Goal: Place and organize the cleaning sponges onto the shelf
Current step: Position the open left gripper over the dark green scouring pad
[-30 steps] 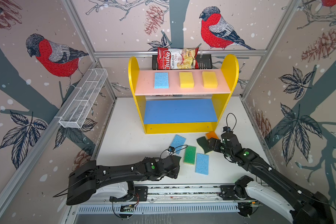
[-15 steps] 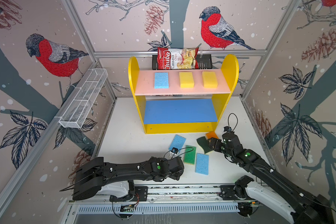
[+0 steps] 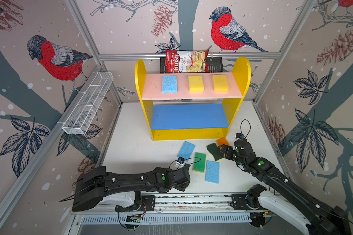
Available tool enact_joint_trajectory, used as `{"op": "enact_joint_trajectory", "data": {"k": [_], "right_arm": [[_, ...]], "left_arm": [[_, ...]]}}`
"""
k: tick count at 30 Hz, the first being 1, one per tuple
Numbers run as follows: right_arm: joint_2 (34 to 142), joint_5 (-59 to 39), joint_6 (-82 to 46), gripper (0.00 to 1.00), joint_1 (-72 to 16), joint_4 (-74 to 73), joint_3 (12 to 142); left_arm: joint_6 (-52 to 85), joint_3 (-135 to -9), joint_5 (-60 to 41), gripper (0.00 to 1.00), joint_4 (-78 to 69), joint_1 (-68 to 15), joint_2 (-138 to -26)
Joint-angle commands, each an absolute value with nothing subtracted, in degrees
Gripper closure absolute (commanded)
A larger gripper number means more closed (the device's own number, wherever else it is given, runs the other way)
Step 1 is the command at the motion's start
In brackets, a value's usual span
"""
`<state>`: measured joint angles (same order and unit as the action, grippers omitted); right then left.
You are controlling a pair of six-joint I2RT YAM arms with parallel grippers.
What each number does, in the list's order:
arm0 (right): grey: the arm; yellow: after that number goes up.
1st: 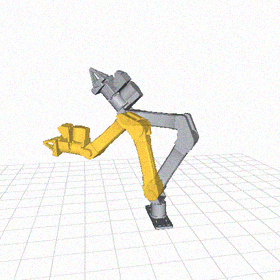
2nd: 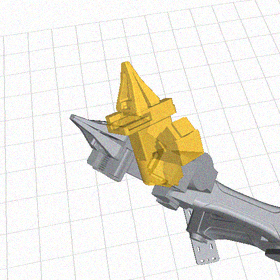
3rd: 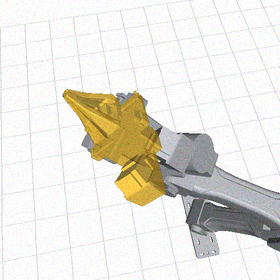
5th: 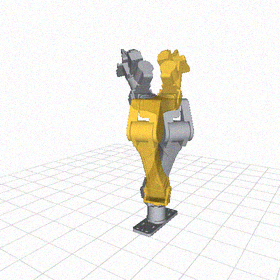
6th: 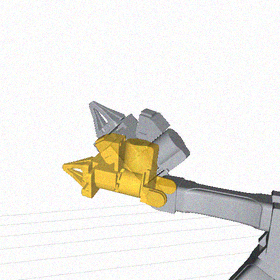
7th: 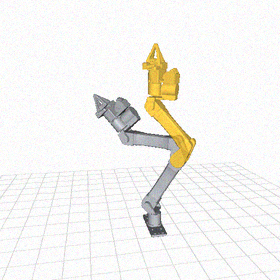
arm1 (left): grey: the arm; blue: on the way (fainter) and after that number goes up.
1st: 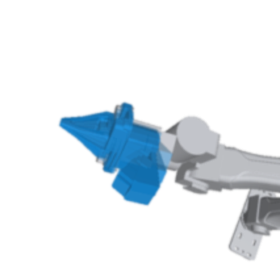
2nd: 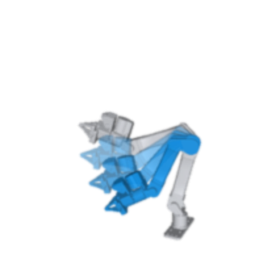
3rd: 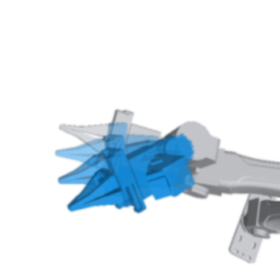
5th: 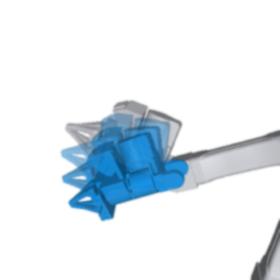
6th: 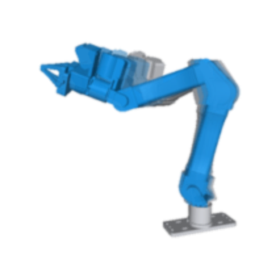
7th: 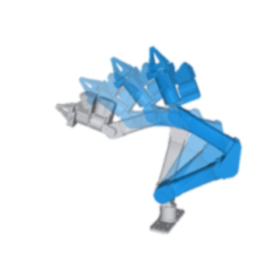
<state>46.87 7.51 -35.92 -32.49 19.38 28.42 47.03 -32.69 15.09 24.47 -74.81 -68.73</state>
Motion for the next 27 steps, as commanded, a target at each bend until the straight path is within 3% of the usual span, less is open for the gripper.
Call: {"op": "enact_joint_trajectory", "data": {"k": [1, 27], "right_arm": [[46.72, 8.64, -35.97, 0.03, -32.48, 18.37, 28.28], [47.02, 8.56, -36.21, 0.03, -32.43, 17.66, 27.76]], "left_arm": [[46.34, -31.83, 15.63, 0.15, 22.28, -75.09, -67.44], [44.89, -31.46, 14.71, 0.15, 20.31, -75.22, -69.09]]}}
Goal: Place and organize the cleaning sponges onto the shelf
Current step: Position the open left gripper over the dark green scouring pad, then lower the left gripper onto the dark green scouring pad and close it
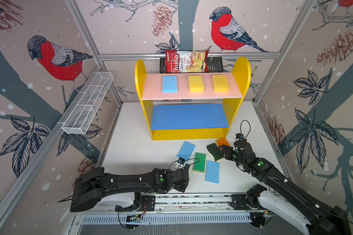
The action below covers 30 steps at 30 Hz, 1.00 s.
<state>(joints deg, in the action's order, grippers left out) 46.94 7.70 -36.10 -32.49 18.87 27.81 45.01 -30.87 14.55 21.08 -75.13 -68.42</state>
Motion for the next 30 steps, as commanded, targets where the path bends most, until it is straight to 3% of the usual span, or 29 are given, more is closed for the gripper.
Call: {"op": "enact_joint_trajectory", "data": {"k": [1, 22, 30], "right_arm": [[47.0, 8.7, -36.13, 0.03, -32.43, 17.75, 27.75], [46.63, 9.14, -35.9, 0.03, -32.43, 18.11, 27.77], [46.67, 9.23, -35.7, 0.03, -32.35, 17.93, 27.86]], "left_arm": [[44.78, -31.51, 14.76, 0.14, 20.25, -75.23, -69.17], [43.17, -34.82, 17.09, 0.11, 18.2, -75.2, -79.74], [43.98, -36.51, 18.17, 0.22, 19.49, -75.22, -84.05]]}}
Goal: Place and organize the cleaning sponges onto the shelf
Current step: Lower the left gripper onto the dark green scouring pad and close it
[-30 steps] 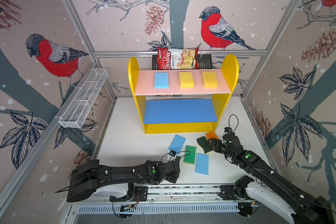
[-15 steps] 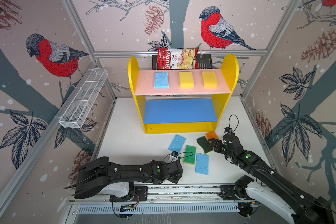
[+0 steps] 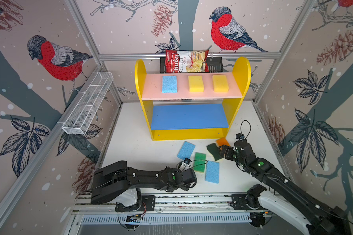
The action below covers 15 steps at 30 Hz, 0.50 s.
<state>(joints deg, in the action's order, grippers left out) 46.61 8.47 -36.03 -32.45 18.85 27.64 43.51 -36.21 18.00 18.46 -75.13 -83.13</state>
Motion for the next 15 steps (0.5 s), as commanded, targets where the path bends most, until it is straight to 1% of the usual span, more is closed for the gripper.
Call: {"op": "enact_joint_trajectory", "data": {"k": [1, 6, 10, 15], "right_arm": [[46.69, 9.14, -35.74, 0.03, -32.35, 17.93, 27.95], [46.66, 9.58, -35.26, 0.03, -32.34, 18.33, 27.9], [46.6, 9.84, -35.08, 0.03, -32.34, 18.33, 27.6], [46.58, 9.83, -35.06, 0.03, -32.34, 18.11, 27.25]], "left_arm": [[44.33, -36.62, 18.26, 0.25, 19.55, -75.22, -84.2], [46.45, -36.73, 19.28, 0.35, 21.12, -75.22, -83.38], [48.84, -36.38, 21.02, 0.44, 23.1, -75.23, -80.56], [50.09, -36.79, 22.78, 0.44, 26.19, -75.23, -76.39]]}}
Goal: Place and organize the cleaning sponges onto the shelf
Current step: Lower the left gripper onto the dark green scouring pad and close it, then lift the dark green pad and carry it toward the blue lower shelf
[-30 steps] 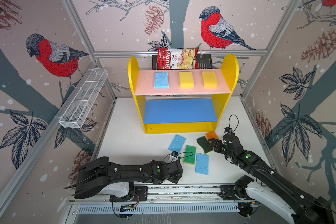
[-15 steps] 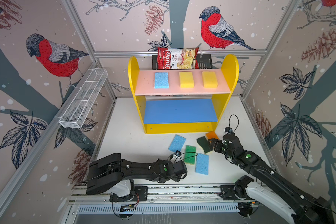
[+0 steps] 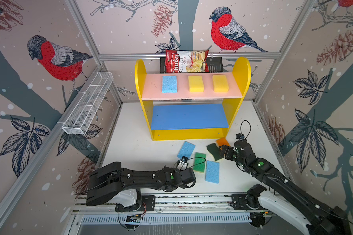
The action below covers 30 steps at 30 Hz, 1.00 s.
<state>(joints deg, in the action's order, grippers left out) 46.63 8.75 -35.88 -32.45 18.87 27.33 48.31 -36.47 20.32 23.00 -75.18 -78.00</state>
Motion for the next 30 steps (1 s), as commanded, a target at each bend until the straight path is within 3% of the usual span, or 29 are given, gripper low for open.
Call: {"op": "enact_joint_trajectory", "data": {"k": [1, 15, 30], "right_arm": [[46.64, 9.84, -34.92, 0.03, -32.35, 18.11, 27.25], [47.77, 9.6, -32.75, 0.03, -32.39, 16.64, 27.5], [52.03, 7.87, -30.6, 0.03, -32.3, 13.93, 30.51]], "left_arm": [[50.39, -37.22, 23.52, 0.44, 27.17, -75.23, -75.57], [46.15, -45.5, 31.33, 0.44, 38.14, -69.8, -67.64], [30.23, -49.96, 35.32, 0.43, 29.06, -58.28, -63.4]]}}
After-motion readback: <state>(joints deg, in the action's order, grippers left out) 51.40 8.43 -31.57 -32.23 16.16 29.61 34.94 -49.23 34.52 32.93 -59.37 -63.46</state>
